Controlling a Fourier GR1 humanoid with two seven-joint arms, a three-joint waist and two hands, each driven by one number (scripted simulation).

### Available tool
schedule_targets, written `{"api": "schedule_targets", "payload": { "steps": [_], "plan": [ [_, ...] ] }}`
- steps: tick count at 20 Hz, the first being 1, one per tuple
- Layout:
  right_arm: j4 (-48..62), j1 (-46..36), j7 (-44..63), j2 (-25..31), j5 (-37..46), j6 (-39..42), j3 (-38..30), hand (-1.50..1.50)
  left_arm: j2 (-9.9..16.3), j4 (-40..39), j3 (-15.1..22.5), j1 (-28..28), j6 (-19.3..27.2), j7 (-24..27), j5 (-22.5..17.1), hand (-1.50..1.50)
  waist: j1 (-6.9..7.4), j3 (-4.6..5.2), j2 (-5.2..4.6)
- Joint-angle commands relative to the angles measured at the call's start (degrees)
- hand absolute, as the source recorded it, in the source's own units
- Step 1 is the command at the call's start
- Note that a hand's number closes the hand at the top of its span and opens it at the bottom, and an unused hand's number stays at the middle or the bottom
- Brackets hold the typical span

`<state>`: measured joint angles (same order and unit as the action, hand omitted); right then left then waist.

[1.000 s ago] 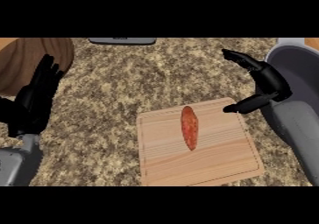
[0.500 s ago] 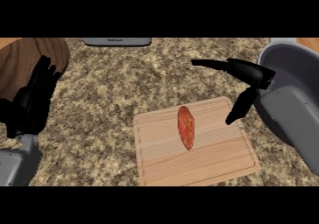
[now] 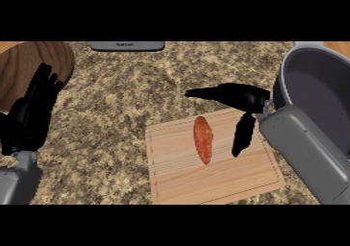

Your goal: Pick the sweet potato from the cutting board and place it in the pot

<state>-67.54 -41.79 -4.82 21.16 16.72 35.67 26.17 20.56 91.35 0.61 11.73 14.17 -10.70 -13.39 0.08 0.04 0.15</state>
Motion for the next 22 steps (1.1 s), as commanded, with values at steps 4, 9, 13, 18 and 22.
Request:
{"api": "schedule_targets", "payload": {
  "steps": [4,9,13,18,22],
  "plan": [
    [-0.7,2.2,1.8,-3.9,5.5,2.3,-2.3,-1.5,-4.3,1.7,1.7,-0.8,1.6,0.3,4.8,0.0,0.17,-0.04,-0.16],
    [-1.5,7.1,4.1,-6.6,12.6,-2.0,1.2,-1.5,-1.6,7.8,-1.2,-1.6,-0.3,-6.7,2.4,0.0,0.38,-0.06,-0.1],
    [0.6,4.4,4.6,-8.4,15.2,-1.2,-2.7,-1.5,-2.4,3.4,-3.6,-2.4,-4.0,-1.4,1.9,0.0,0.34,-0.03,-0.19],
    [1.7,8.2,-1.9,-7.4,19.0,-1.6,-3.5,-1.5,-4.0,1.5,-3.7,2.9,-2.3,-4.1,4.8,0.0,0.13,-0.05,-0.19],
    [8.6,4.6,-3.4,-11.5,23.0,-4.2,-3.7,-1.5,-6.5,-2.5,-2.8,2.8,-1.9,-0.2,7.3,0.0,0.28,-0.04,-0.26]
  ]
}}
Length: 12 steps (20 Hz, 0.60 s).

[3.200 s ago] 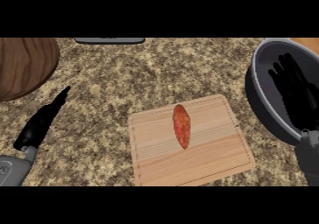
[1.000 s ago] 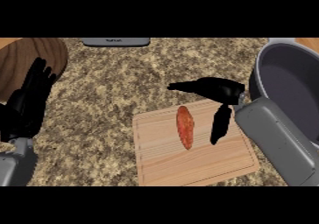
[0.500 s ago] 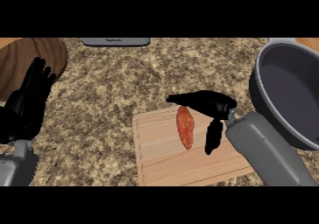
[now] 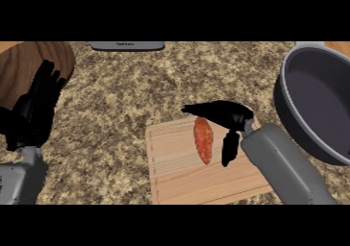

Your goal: Pick the sweet potato from the cutting board and place it in the pot

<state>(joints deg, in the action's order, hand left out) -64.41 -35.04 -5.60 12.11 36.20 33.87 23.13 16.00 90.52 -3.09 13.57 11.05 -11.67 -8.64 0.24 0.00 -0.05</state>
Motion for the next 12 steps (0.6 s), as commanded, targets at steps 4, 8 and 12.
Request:
{"api": "schedule_targets", "payload": {
  "steps": [4,8,12],
  "plan": [
    [2.4,2.6,-3.0,-0.3,6.0,-1.6,-1.5,-1.5,-0.9,2.2,-1.5,-1.5,-1.1,-1.5,0.6,0.0,-0.03,0.0,0.07],
    [4.3,3.3,-2.2,-3.6,8.4,-3.4,-2.5,-1.5,-1.0,2.4,-1.8,-2.4,-2.0,-1.7,1.9,0.0,-0.05,0.0,0.05],
    [11.5,-2.2,-12.3,-2.6,11.9,-5.1,1.1,1.5,-2.1,0.3,-0.9,-1.8,-2.3,1.7,2.6,0.0,0.4,-0.01,-0.13]
  ]
}}
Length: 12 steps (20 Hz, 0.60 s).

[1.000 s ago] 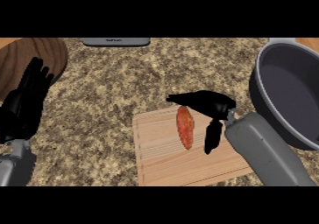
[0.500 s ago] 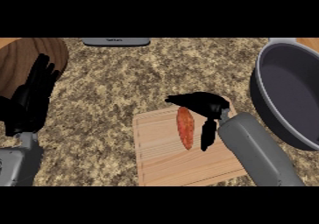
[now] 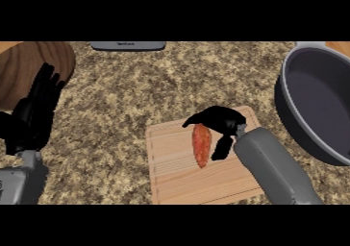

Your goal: Pick the sweet potato from the cutting board and place it in the pot

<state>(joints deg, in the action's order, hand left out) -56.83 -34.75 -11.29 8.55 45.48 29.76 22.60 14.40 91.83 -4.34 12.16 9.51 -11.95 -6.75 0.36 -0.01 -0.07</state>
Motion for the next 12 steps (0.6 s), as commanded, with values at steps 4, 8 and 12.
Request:
{"api": "schedule_targets", "payload": {
  "steps": [4,8,12],
  "plan": [
    [7.7,-2.0,-10.9,-0.6,6.3,-7.3,1.3,1.5,-1.1,0.5,-0.2,2.4,0.0,-2.7,0.2,0.0,0.11,-0.01,-0.06],
    [4.9,1.7,-10.0,-2.2,7.9,-6.6,1.1,1.5,-0.6,2.0,-2.2,-2.5,-2.9,0.3,-1.0,0.0,-0.04,0.01,0.06],
    [2.2,1.5,-10.5,-2.2,9.6,-5.3,-0.4,1.5,-1.8,-0.5,-2.1,1.3,-1.2,-0.5,1.0,0.0,-0.28,0.01,0.07]
  ]
}}
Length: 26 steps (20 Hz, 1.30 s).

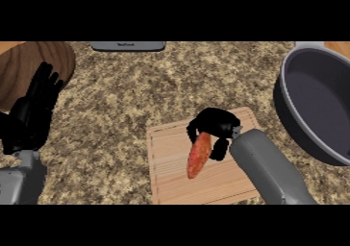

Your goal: Pick the sweet potato from the cutting board and place it in the pot

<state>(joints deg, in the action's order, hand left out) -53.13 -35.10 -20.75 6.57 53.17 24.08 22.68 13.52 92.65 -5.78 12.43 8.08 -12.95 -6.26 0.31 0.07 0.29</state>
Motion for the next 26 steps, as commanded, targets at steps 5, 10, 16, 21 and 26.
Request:
{"api": "schedule_targets", "payload": {
  "steps": [5,10,16,21,26],
  "plan": [
    [-13.0,12.0,26.9,-6.4,0.4,-4.6,-0.6,1.5,-0.4,0.1,-0.9,-3.8,0.0,1.3,0.3,0.0,-2.25,0.06,0.7],
    [-30.4,20.8,44.0,-6.5,-2.3,-7.4,7.4,1.5,0.2,1.2,-1.5,-3.0,0.1,-0.2,-0.1,0.0,-2.05,0.02,0.74],
    [-49.1,22.6,54.9,-6.6,0.6,-18.5,6.8,1.5,-0.1,2.3,-1.0,-3.6,0.4,-0.3,0.6,0.0,-2.29,-0.04,0.71],
    [-63.6,24.8,61.3,-6.6,9.1,-22.6,5.5,1.5,0.1,3.5,-1.3,-3.6,0.6,-0.9,0.6,0.0,-2.21,-0.06,0.64],
    [-73.1,20.1,68.0,-6.5,15.0,-18.6,1.3,1.5,-0.1,3.7,-0.5,-2.1,-0.1,-1.4,0.5,0.0,-0.97,-0.03,0.1]
  ]
}}
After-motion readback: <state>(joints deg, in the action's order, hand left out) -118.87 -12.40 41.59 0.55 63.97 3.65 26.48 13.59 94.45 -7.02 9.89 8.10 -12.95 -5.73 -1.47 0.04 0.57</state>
